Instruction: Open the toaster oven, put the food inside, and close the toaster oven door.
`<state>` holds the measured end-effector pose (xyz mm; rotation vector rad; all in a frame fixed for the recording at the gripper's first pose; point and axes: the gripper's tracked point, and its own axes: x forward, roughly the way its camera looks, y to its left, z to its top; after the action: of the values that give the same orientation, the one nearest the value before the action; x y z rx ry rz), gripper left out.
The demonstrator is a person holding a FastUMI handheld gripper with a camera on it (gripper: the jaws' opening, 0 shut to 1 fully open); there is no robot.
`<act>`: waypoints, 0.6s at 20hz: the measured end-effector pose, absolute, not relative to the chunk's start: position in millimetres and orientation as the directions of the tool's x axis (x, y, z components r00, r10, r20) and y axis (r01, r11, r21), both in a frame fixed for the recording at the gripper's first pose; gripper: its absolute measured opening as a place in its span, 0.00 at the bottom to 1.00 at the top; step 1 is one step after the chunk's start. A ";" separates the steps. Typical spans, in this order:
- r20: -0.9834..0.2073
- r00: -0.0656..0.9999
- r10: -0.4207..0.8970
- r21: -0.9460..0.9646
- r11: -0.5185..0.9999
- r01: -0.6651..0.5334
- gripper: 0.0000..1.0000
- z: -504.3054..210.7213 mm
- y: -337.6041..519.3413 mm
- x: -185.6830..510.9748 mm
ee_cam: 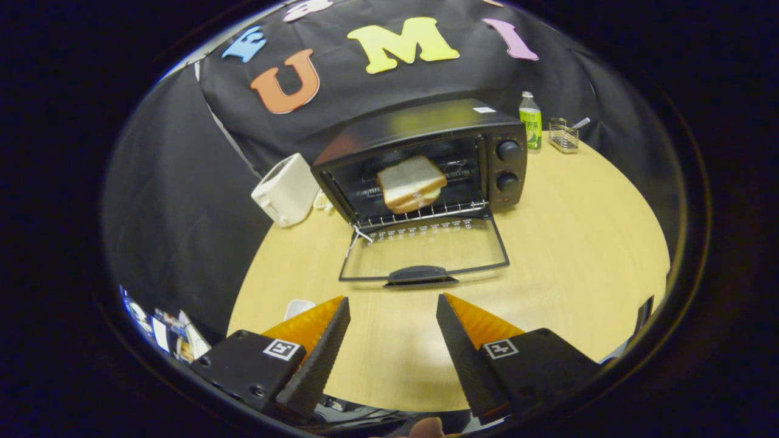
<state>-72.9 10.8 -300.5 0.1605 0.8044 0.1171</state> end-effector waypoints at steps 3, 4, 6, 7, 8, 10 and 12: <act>-0.740 0.664 0.111 0.113 0.993 -0.041 0.94 -323.0 4.9 -80.8; -0.752 0.652 0.094 0.097 0.995 -0.032 0.94 -330.8 5.7 -84.0; -0.772 0.633 0.066 0.070 0.997 -0.018 0.94 -345.0 2.7 -82.9; -0.781 0.623 0.051 0.052 0.998 -0.017 0.94 -352.1 1.7 -80.4; -0.786 0.617 0.042 0.041 0.999 -0.016 0.94 -358.5 0.9 -77.4; -0.795 0.606 0.024 0.020 1.000 -0.013 0.95 -369.9 -0.1 -71.2; -0.806 0.592 0.013 0.011 1.000 -0.007 0.95 -382.5 0.2 -64.0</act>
<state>-64.0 0.2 -382.5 0.0074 0.9372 0.0117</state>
